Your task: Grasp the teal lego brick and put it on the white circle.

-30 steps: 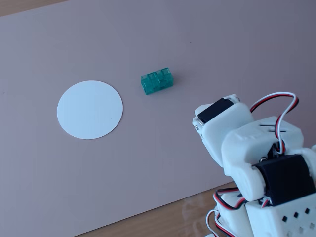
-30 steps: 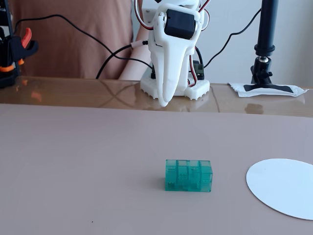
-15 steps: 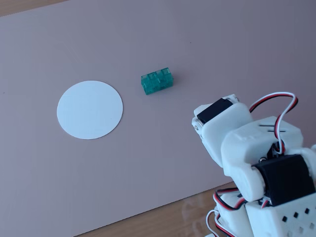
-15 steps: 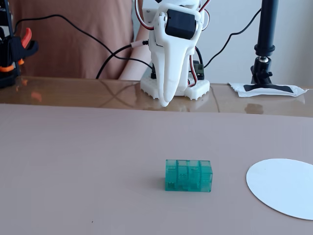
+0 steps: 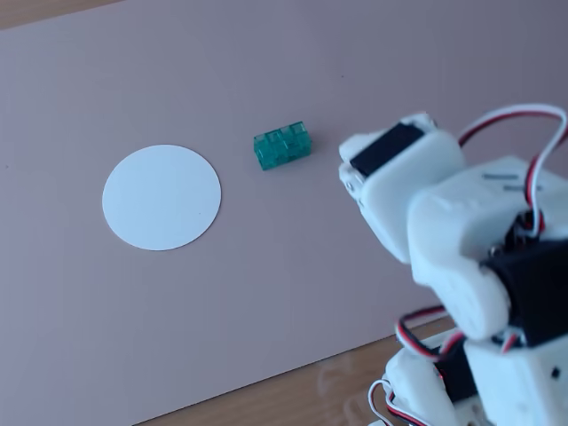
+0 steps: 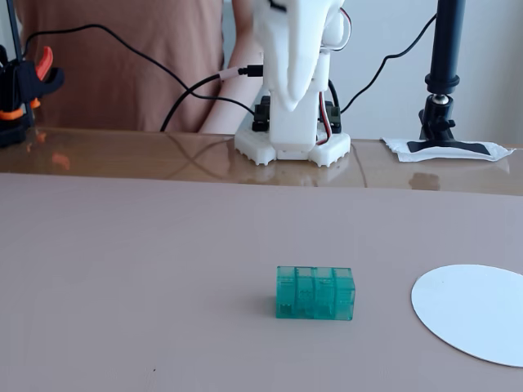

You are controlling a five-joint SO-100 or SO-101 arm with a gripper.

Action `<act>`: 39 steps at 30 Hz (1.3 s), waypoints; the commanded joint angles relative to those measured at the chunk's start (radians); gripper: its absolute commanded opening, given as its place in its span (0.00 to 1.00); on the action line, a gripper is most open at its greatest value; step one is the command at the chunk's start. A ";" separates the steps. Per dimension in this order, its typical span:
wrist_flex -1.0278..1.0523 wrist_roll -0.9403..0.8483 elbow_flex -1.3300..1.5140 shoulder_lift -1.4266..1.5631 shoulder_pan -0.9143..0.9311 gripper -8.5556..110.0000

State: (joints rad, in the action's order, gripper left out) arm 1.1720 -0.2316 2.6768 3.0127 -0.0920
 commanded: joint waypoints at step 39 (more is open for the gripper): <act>-0.011 0.081 -0.838 -1.419 -0.017 0.15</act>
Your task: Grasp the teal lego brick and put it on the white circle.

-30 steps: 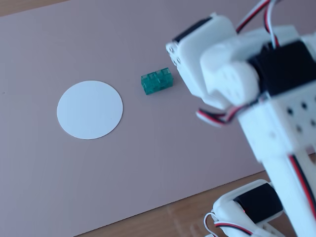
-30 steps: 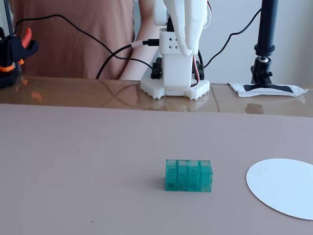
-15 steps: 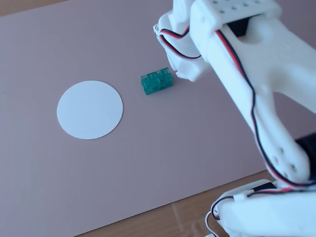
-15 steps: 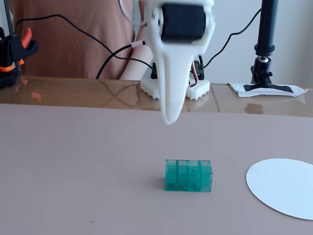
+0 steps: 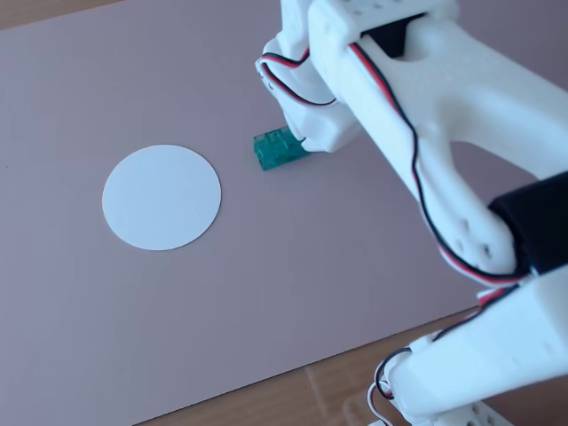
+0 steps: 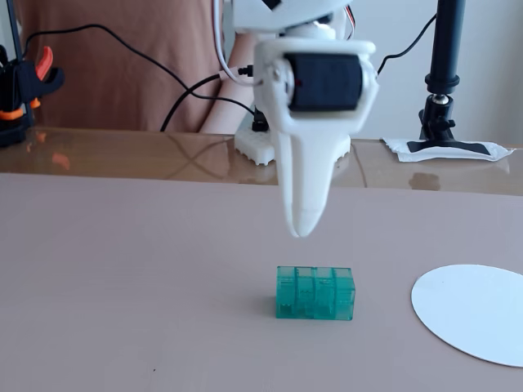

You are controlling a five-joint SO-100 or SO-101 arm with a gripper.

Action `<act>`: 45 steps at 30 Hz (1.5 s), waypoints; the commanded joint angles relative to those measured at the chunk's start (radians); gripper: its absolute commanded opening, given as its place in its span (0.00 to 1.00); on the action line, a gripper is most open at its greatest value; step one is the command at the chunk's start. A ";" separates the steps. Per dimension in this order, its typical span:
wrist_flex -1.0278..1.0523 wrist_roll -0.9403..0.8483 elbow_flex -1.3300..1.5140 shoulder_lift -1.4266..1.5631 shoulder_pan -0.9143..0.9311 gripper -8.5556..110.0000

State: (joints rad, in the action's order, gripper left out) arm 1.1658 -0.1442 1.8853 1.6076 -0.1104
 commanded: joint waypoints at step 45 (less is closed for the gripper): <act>0.140 0.031 -0.225 -0.064 -0.018 0.07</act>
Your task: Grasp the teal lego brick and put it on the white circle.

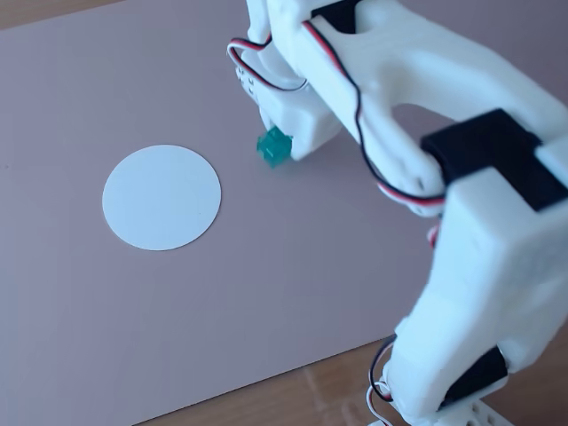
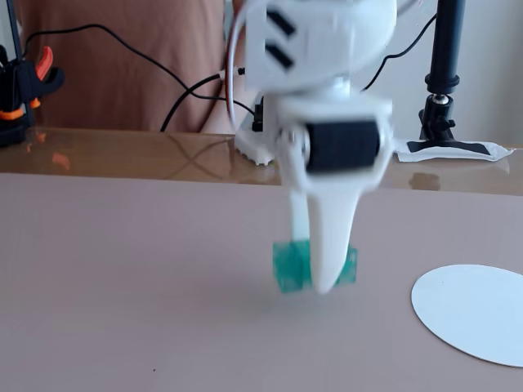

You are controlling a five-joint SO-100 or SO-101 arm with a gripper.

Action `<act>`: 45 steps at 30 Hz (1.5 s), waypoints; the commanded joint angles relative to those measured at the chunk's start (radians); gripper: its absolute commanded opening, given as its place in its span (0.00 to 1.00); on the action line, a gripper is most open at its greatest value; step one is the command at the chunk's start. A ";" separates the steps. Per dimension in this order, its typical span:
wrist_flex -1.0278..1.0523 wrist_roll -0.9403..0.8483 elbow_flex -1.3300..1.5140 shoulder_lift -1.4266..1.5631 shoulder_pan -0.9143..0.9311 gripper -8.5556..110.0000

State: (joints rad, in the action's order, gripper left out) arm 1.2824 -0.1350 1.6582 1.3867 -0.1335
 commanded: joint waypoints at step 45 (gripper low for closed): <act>0.448 -0.038 -0.736 -0.354 -0.407 0.23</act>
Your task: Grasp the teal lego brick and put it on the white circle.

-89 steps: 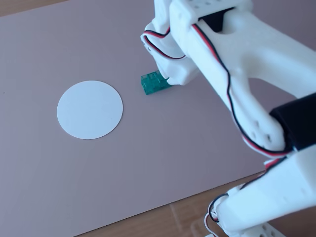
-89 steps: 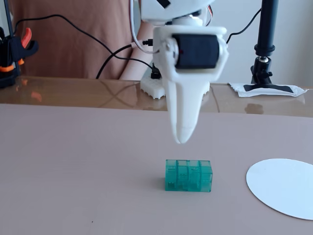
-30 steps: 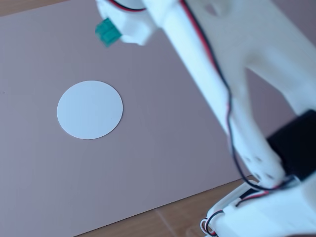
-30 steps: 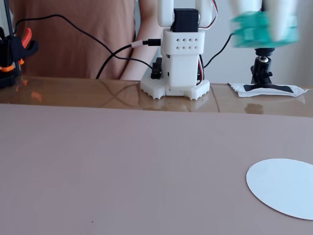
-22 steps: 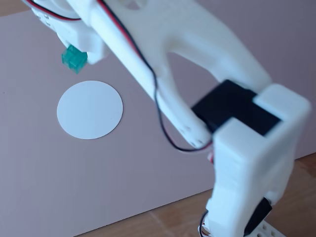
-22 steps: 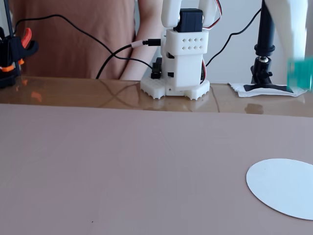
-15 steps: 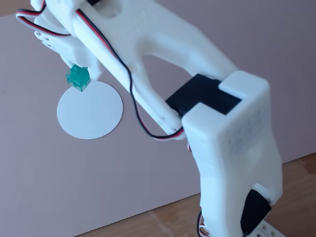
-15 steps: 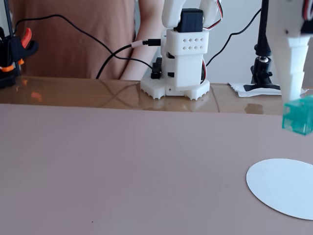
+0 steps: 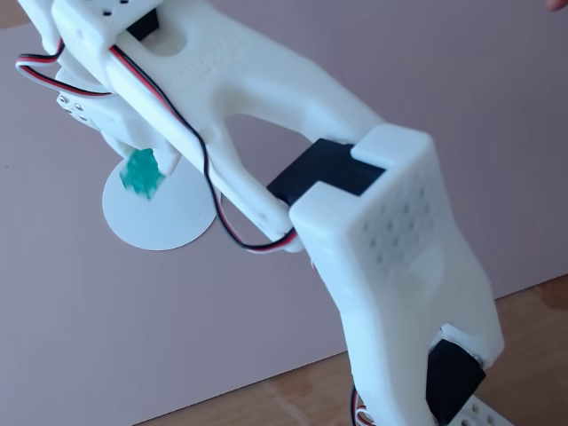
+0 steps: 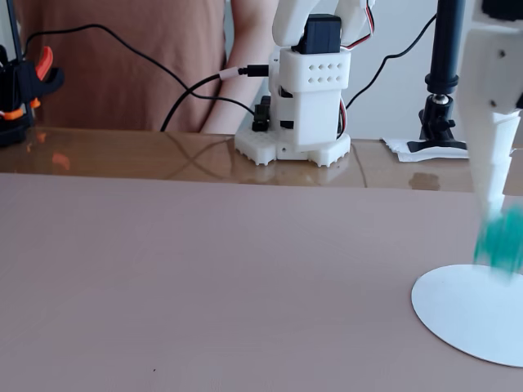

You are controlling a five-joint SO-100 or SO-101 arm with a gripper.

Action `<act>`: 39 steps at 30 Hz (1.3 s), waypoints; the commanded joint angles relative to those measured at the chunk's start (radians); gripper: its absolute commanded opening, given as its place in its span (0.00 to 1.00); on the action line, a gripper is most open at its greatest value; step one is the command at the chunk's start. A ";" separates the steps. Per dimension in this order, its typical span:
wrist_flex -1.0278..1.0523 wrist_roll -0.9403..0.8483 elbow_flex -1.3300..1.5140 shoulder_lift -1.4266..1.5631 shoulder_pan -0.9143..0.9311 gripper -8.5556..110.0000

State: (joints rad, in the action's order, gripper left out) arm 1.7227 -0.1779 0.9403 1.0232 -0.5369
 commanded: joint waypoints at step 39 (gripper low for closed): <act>-0.270 0.014 0.996 1.687 0.492 0.07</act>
State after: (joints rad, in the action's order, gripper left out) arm 1.5018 -0.1457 1.8024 2.5710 -0.0844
